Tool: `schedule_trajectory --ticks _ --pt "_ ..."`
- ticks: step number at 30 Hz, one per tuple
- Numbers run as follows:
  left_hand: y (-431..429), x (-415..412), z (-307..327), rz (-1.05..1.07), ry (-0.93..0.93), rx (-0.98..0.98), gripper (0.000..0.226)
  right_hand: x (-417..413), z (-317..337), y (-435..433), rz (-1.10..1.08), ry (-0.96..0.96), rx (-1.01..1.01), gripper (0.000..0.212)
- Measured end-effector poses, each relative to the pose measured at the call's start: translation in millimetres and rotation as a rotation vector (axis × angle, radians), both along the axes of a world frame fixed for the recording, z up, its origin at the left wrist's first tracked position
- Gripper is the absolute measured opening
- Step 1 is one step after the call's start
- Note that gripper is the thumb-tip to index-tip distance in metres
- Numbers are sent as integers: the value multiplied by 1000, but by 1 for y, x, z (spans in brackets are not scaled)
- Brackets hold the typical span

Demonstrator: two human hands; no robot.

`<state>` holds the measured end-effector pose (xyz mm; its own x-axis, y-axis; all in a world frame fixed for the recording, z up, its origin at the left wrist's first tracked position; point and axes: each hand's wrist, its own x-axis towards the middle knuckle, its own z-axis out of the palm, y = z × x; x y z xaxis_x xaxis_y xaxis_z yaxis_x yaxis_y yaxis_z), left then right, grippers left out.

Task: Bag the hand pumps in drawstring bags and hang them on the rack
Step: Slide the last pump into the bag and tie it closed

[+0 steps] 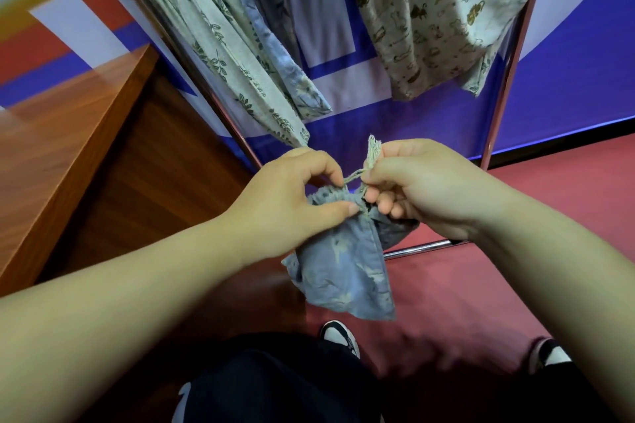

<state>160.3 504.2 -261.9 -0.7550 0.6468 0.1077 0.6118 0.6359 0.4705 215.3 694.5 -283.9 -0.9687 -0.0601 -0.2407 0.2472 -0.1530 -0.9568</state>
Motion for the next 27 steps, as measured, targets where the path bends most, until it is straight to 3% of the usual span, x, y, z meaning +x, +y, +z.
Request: schedule_trajectory --ticks 6,17,21,27 --pt "-2 -5 1 -52 -37 -2 8 0 1 -3 20 24 -4 21" --pt "-7 -14 -3 3 -116 -165 20 -1 2 14 0 16 101 17" --pt "1 -2 -7 21 -369 89 31 -1 1 10 31 35 146 17" --pt "8 8 -6 63 -273 127 14 -1 7 2 71 67 102 15"
